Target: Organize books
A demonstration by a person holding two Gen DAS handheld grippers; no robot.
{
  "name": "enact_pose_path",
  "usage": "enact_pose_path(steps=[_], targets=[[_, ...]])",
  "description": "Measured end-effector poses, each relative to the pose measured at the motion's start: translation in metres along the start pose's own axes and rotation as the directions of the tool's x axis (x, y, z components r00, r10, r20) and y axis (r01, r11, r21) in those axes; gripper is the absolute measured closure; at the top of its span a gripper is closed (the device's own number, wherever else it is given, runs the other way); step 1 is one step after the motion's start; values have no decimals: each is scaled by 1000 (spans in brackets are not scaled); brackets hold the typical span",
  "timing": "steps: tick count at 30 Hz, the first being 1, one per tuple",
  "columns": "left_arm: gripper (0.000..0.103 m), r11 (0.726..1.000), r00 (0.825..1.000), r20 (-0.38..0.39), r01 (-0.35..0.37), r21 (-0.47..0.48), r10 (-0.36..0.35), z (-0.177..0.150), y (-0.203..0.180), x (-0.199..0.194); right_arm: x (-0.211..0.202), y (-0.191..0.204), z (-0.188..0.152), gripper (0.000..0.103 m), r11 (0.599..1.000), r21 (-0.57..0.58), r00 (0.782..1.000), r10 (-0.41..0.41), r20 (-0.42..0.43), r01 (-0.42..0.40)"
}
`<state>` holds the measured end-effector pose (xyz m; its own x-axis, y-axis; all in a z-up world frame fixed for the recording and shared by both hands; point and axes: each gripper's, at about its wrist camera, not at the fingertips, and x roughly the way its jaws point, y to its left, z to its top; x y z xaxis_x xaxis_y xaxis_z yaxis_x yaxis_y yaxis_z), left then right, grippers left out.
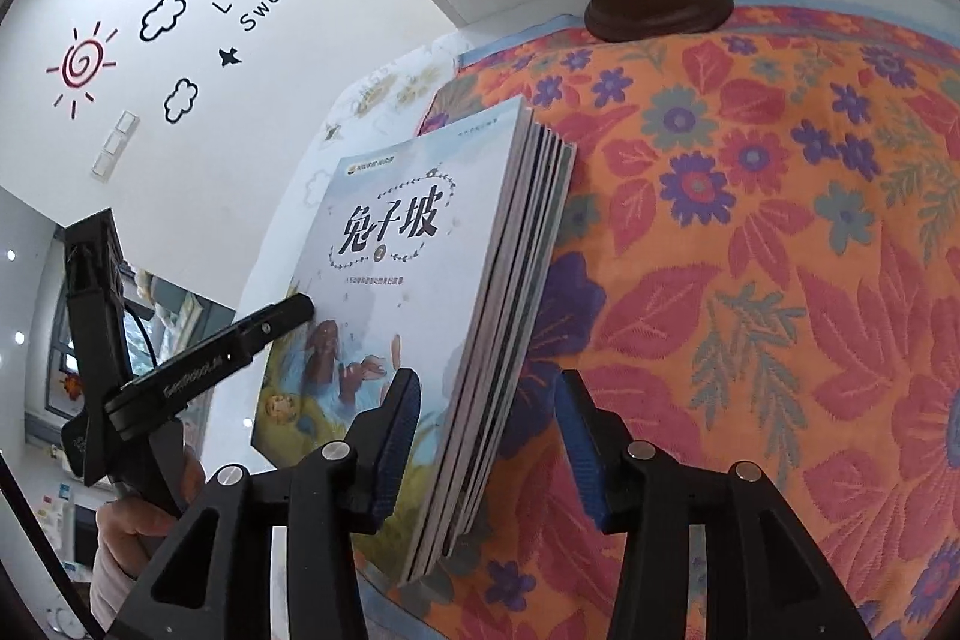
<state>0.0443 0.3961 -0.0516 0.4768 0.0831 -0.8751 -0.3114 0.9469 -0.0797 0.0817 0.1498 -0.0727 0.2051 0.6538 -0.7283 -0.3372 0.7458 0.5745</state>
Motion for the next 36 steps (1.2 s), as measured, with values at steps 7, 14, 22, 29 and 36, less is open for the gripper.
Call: enact_pose_path(steps=[7,14,22,29,36], targets=[[54,1000,998,55,25,12,-26,21,-26,-33,-36,-45,4,55,994,103,998,23,67,-30],[50,982,989,50,129,138,-137,45,-124,-34,-108,-120,11,55,974,225,980,-52,192,8],[50,886,947,-48,316,338,-319,55,-289,0,-215,-239,-8,51,883,460,898,-273,344,92],[50,739,855,-226,518,431,-468,51,-435,58,-277,-345,-49,50,702,708,829,-442,343,81],[50,666,795,-325,606,434,-512,43,-519,102,-290,-382,-54,50,685,727,837,-423,348,43]])
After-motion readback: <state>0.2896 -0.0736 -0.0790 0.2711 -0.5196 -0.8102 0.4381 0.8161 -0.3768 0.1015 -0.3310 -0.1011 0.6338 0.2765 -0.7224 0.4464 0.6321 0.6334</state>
